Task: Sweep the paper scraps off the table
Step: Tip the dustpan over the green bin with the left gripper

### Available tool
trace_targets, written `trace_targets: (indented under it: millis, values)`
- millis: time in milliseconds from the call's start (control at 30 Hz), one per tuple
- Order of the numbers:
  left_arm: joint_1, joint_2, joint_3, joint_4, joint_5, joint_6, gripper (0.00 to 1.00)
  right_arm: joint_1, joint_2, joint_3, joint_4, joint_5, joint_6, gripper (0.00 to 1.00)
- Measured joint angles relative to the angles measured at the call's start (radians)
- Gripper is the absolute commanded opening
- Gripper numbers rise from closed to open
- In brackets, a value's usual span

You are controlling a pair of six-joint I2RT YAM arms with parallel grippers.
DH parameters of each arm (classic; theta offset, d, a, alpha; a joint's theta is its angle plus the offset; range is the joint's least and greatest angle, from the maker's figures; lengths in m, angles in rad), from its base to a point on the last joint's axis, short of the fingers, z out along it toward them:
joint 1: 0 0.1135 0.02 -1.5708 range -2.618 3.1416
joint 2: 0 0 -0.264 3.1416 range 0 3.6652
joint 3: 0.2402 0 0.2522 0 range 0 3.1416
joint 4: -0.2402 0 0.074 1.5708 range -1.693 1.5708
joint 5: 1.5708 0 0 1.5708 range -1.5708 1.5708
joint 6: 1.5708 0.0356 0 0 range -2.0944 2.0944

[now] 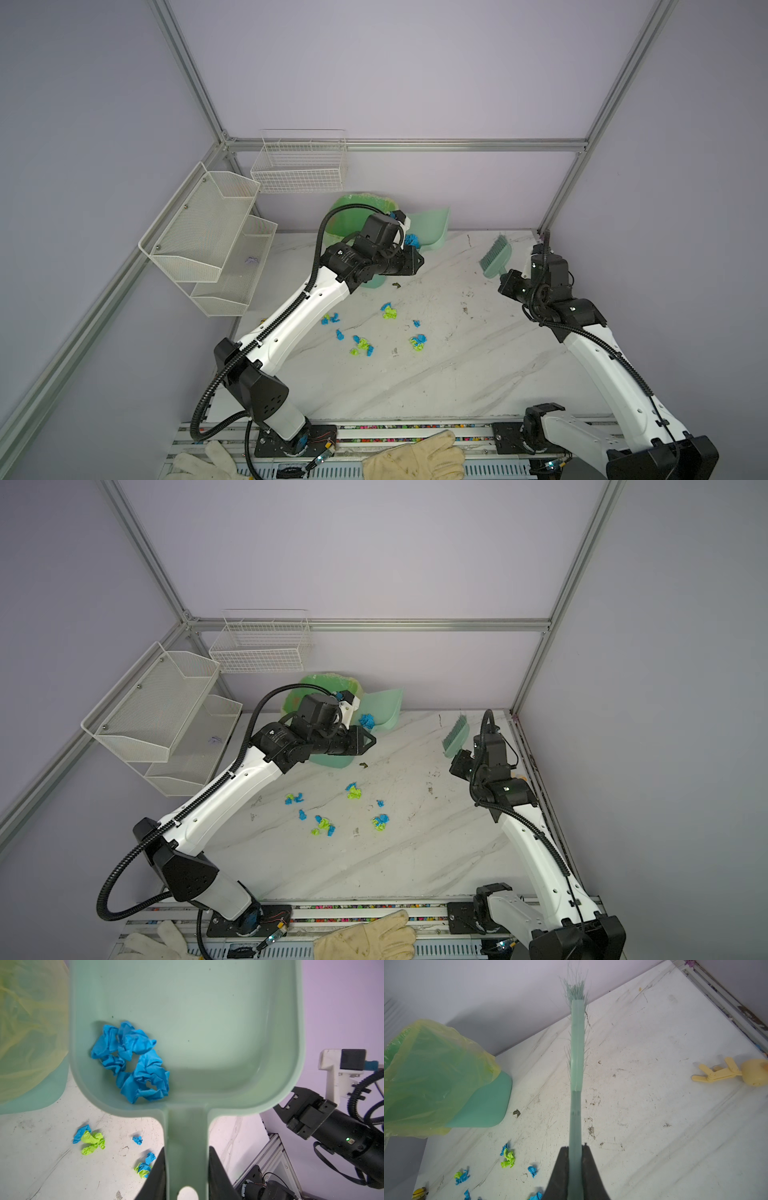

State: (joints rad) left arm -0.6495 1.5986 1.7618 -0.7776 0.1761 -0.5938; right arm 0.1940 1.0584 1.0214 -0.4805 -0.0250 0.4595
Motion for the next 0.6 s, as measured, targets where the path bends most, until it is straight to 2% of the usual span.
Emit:
trace_targets:
  millis: [233, 433, 600]
  values:
    - [0.068, -0.018, 0.000, 0.043, 0.076, -0.049, 0.00, 0.000, 0.000, -0.007, 0.014, -0.018, 0.000, 0.00]
    - [0.164, -0.087, -0.007, 0.112, 0.137, -0.103, 0.00, 0.000, 0.000, -0.007, 0.021, -0.023, 0.001, 0.00]
    - [0.248, -0.163, -0.097, 0.203, 0.204, -0.177, 0.00, 0.000, 0.001, -0.007, 0.022, -0.029, 0.003, 0.00]
